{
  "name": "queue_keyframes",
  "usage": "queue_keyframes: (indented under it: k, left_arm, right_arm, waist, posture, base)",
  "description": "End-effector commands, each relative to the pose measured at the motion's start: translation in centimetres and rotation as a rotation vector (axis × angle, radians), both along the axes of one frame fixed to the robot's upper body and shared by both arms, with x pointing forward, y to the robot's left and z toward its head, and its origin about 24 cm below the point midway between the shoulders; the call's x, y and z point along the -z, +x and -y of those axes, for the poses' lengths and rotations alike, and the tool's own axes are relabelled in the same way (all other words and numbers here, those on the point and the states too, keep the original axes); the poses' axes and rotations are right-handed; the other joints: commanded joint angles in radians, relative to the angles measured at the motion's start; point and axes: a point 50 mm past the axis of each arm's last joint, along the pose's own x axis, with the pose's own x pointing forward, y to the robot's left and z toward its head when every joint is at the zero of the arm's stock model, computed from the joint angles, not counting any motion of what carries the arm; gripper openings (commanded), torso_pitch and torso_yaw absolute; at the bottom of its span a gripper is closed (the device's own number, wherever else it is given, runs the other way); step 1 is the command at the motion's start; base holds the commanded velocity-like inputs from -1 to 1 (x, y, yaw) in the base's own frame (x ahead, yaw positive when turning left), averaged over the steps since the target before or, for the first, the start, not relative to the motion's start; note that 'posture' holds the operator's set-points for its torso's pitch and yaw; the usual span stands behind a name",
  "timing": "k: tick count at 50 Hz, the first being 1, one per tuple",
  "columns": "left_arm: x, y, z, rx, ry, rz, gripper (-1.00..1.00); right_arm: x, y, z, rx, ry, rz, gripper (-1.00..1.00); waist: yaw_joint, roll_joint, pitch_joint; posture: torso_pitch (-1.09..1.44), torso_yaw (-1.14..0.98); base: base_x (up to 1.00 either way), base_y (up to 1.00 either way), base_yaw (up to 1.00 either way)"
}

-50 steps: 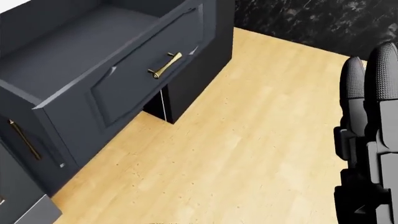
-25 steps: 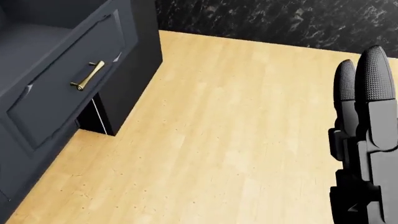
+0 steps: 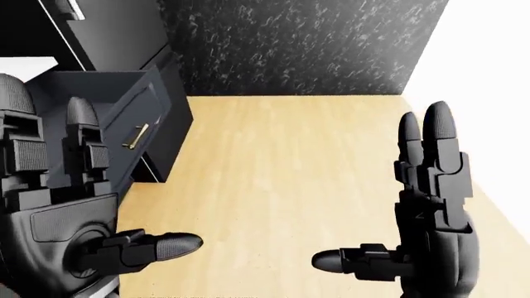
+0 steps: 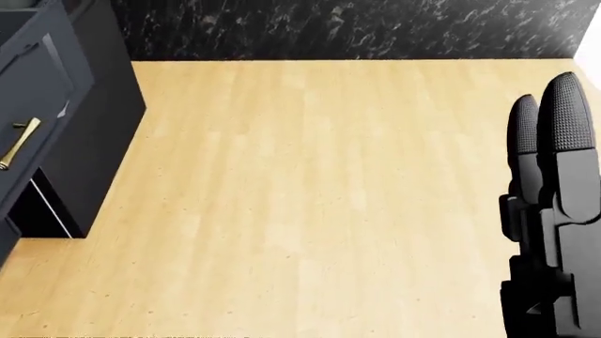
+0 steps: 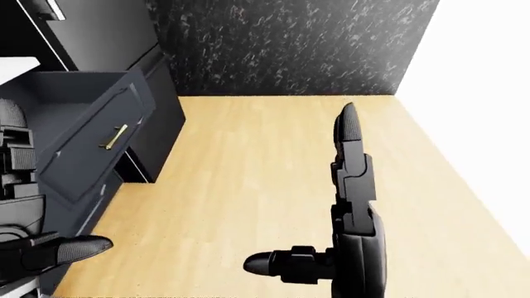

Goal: Close the right drawer.

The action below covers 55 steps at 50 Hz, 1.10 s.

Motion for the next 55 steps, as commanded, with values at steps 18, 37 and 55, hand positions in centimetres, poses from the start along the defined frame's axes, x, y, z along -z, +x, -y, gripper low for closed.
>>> queue_keyframes:
  k: [18, 37, 55]
  left_arm:
    - [-1.0, -0.8, 0.0, -0.015, 0.017, 0.074, 1.0]
    - [-0.8, -0.8, 0.0, -0.014, 0.017, 0.072, 1.0]
    - [-0.9, -0.8, -0.1, -0.016, 0.017, 0.073, 1.0]
  right_arm:
    - [-0.7, 0.5, 0.8, 0.043, 0.009, 0.053, 1.0]
    - [-0.5, 0.8, 0.8, 0.036, 0.015, 0.046, 1.0]
    - [-0.3, 1.1, 0.7, 0.04, 0.009, 0.035, 1.0]
  waist:
    - [0.014, 0.02, -0.03]
    - [0.016, 0.051, -0.001]
    - [0.011, 0.021, 0.007]
  posture:
    - [0.0, 0.0]
    - [0.0, 0.0]
    - [0.0, 0.0]
  base:
    - [0.0, 0.0, 0.0]
    - [0.0, 0.21, 0.0]
    - [0.0, 0.19, 0.0]
